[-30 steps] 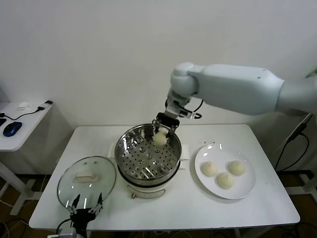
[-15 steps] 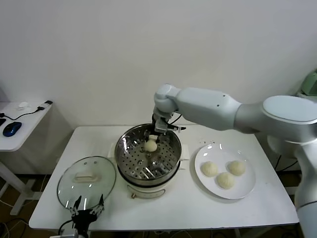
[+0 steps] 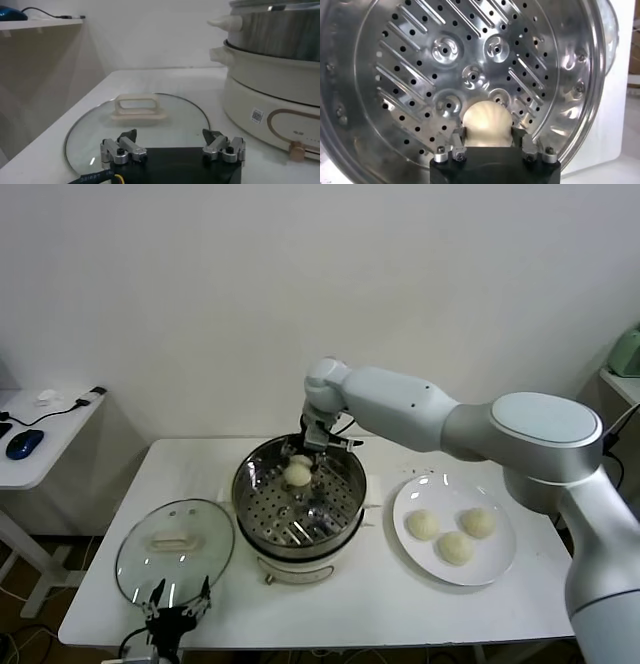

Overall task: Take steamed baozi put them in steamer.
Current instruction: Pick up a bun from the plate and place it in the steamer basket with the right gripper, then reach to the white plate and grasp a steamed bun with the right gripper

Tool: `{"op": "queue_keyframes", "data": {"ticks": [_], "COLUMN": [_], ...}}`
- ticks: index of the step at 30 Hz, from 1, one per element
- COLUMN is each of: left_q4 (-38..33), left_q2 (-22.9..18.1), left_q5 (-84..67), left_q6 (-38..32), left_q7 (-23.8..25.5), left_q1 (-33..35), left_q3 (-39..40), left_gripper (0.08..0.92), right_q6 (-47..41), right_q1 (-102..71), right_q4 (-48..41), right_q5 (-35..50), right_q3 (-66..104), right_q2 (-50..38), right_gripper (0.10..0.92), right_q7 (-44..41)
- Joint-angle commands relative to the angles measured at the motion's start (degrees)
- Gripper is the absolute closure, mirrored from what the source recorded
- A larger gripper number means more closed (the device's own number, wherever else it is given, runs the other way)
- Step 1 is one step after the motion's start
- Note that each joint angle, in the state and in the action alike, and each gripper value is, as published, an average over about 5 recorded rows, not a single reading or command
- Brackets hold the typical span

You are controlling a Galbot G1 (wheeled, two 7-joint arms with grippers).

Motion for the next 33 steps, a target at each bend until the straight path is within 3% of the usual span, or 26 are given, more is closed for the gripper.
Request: {"op": "queue_keyframes", "data": {"ticks": [1,7,11,16,21,33], "left_q4": [-0.2,-0.6,-0.7,-0.7,-0.7,-0.8], "left_q2": [-0.1,-0.4,-0.3,0.2,0.4,0.7], "left_q5": [0.0,0.1,0.1,-0.3,-1.0,-1.4], "left_q6": [0.1,0.2,0.3,0.2,0.3,0.3], "left_q7": [0.0,0.0,0.0,0.0,0.0,0.0], "left_q1": [0.2,0.4,0.4,0.4,-0.2,-0.5], "left_q3": [0.3,1.0,1.0,0.6,-0.1,-0.9], "left_gripper": [0.177,0.177,0.177,0.177,0.177,0.177], "right_q6": [-0.8,-14.0,-28.0,-37.8,-49.3,-55.1], "right_q1": [7.1,17.7,22.5,23.9,22.0,6.1], "right_q4": [2.0,7.1,9.8,14.6,26.8,26.5], "right_q5": [13.6,40.2,49.2,49.0,49.8,43.5], "right_q3": [-4.0,-10.5,-14.6,-21.9,-29.0,-23.7], "right_q2": [-2.7,-11.6,-22.0,-33.1,-41.1,-39.0], "right_gripper": [0.227,0.203,0.202,0.203,0.202,0.203], "right_q7": [-3.4,-10.1,-12.0,-10.5,-4.9,2.6]}}
